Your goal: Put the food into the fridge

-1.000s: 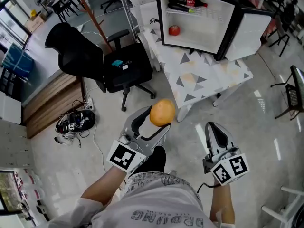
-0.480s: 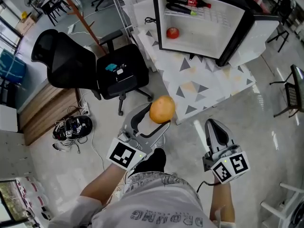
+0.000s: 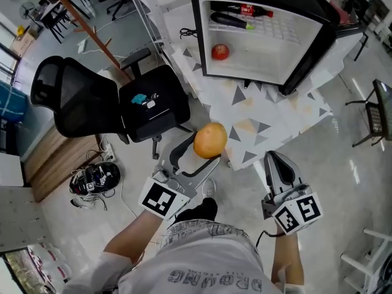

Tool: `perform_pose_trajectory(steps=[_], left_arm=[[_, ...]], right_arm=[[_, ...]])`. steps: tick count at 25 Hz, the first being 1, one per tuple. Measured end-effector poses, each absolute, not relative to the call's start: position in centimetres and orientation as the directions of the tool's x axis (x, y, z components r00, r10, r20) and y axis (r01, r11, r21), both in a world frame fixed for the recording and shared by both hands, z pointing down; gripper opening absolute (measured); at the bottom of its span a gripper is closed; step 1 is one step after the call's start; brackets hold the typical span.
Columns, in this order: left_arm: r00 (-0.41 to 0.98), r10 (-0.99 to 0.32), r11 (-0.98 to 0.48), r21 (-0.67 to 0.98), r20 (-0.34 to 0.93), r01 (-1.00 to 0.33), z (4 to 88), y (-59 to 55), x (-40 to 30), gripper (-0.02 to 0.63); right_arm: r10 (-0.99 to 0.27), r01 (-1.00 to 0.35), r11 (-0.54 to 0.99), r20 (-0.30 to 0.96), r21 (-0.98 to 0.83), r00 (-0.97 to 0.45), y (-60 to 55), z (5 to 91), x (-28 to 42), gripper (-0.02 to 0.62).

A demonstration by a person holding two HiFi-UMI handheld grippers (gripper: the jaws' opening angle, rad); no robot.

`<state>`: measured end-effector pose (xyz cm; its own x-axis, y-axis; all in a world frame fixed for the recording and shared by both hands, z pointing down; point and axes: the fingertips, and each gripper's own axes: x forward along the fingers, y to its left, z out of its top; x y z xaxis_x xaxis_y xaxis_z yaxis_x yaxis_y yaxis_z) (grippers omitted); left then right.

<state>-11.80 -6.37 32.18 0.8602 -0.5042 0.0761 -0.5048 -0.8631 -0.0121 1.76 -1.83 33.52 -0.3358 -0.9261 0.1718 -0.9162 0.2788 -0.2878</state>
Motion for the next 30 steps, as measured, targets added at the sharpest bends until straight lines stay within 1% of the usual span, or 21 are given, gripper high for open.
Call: perform_pose_trajectory(steps=[8, 17, 30], left_arm=[[0.878, -0.471, -0.882, -0.015, 0.080, -0.471, 32.1, -10.5, -11.8, 0.298], [0.890, -0.447, -0.894, -0.013, 0.087, -0.448, 32.7, -12.6, -11.3, 0.298], [0.882, -0.452, -0.891, -0.026, 0.131, -0.453, 34.0, -15.5, -8.3, 0.298]], right_arm=[[-0.939, -0.929, 0.236, 0.179, -0.285, -0.293, -5.1, 33.2, 1.9, 0.002], [-0.944, -0.935, 0.211, 0.188, -0.284, -0.270, -6.6, 33.3, 2.2, 0.002], [-0.941, -0.925, 0.227, 0.177, -0.304, -0.289, -9.8, 33.9, 4.6, 0.002]])
